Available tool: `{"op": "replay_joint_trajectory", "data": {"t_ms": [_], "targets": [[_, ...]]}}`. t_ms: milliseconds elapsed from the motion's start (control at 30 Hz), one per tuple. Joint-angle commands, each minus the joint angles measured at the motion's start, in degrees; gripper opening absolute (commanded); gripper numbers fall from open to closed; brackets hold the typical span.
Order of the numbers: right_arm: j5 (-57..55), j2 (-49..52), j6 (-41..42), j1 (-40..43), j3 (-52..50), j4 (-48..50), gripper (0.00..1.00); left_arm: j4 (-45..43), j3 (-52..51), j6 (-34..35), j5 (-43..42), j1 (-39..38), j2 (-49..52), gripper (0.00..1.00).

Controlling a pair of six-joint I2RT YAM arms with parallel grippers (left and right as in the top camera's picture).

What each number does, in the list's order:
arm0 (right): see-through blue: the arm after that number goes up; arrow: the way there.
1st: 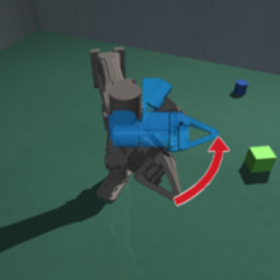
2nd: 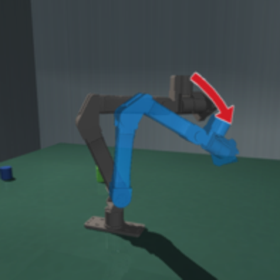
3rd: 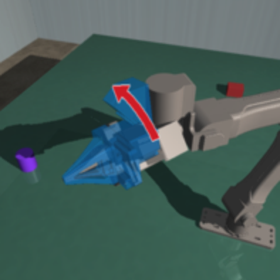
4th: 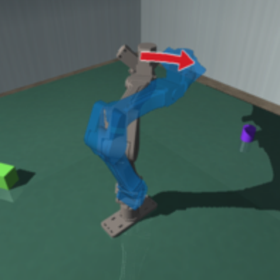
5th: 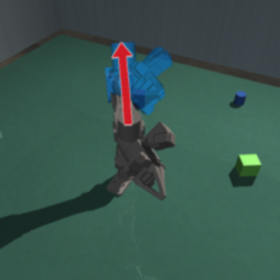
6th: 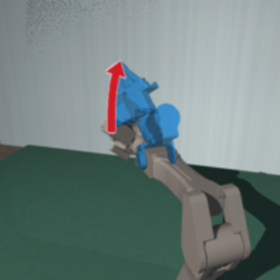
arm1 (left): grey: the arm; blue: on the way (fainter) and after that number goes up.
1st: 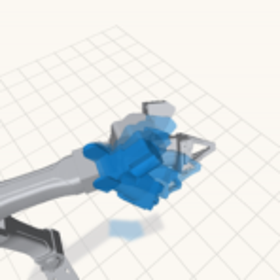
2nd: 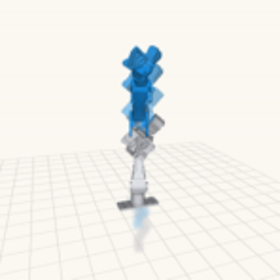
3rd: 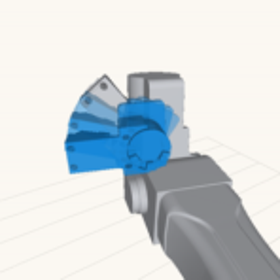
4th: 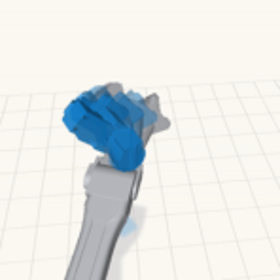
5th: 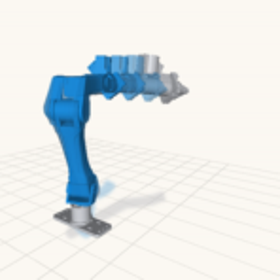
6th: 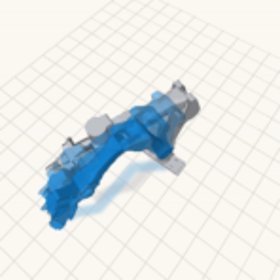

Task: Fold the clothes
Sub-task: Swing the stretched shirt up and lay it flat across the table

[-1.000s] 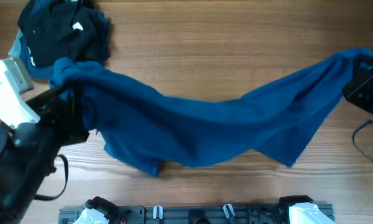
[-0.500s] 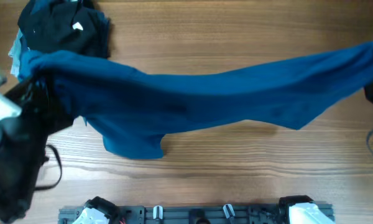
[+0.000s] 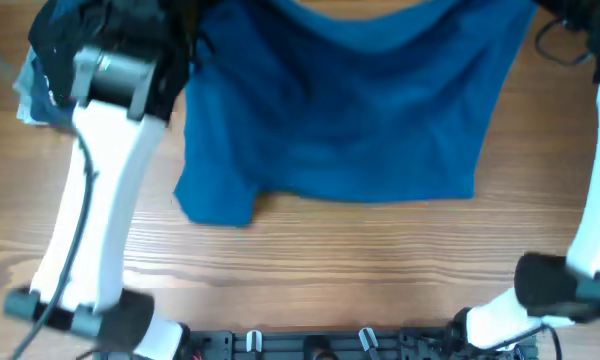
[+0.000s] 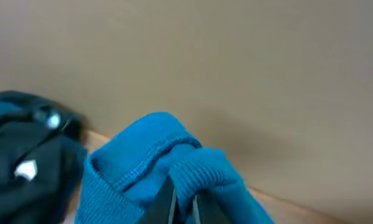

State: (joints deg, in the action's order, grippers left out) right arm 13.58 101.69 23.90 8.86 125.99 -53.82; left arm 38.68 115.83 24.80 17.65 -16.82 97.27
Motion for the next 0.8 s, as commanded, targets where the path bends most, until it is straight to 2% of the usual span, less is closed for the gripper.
{"op": "replay_joint_trajectory", "data": {"t_ms": [0, 133, 200, 300, 367, 400, 467, 567, 600, 633, 667, 767], "targets": [[14.0, 0.4, 0.0, 7.0, 1.6, 3.7, 0.04, -9.0, 1.4, -2.5, -5.2, 4.2, 1.1, 0.06], [26.3, 0.2, -1.5, 14.6, 4.5, 2.3, 0.04, -3.5, 5.7, -2.5, -5.9, 5.5, -1.4, 0.1], [26.9, 0.1, -2.5, 16.6, 4.5, -2.9, 0.04, 2.6, 5.7, -1.8, -6.4, 5.4, -2.9, 0.11], [22.0, 0.1, -9.1, 16.4, 4.3, -15.9, 0.04, 17.5, 5.6, 0.2, -7.5, 5.4, -2.9, 0.17], [17.2, 0.1, -12.4, 15.5, 3.8, -23.9, 0.05, 28.1, 5.2, 5.1, -7.6, 5.4, -1.5, 0.21], [14.6, 0.1, -14.1, 14.8, 3.3, -28.0, 0.08, 31.3, 4.8, 6.6, -7.8, 5.4, -0.8, 0.3], [11.2, 0.1, -14.9, 13.2, 1.6, -34.3, 0.11, 39.1, 4.3, 9.4, -9.5, 5.4, 1.2, 0.31], [6.6, 0.1, -14.9, 11.5, 0.6, -38.3, 0.13, 47.1, 4.3, 10.1, -13.5, 5.4, 3.6, 0.31], [5.6, 0.0, -15.0, 10.8, 0.3, -38.3, 0.36, 50.0, 4.3, 10.2, -14.1, 5.4, 4.1, 0.34], [4.9, 0.0, -14.9, 10.2, 0.3, -38.3, 0.74, 51.8, 4.3, 10.2, -14.1, 5.4, 4.5, 0.42], [4.2, 0.0, -14.9, 9.8, 0.3, -38.3, 0.99, 52.9, 4.3, 10.2, -14.2, 5.4, 4.5, 0.52], [2.4, 0.0, -14.7, 9.2, 0.3, -38.3, 0.99, 55.4, 4.3, 10.2, -14.9, 5.4, 4.7, 0.68]]}}
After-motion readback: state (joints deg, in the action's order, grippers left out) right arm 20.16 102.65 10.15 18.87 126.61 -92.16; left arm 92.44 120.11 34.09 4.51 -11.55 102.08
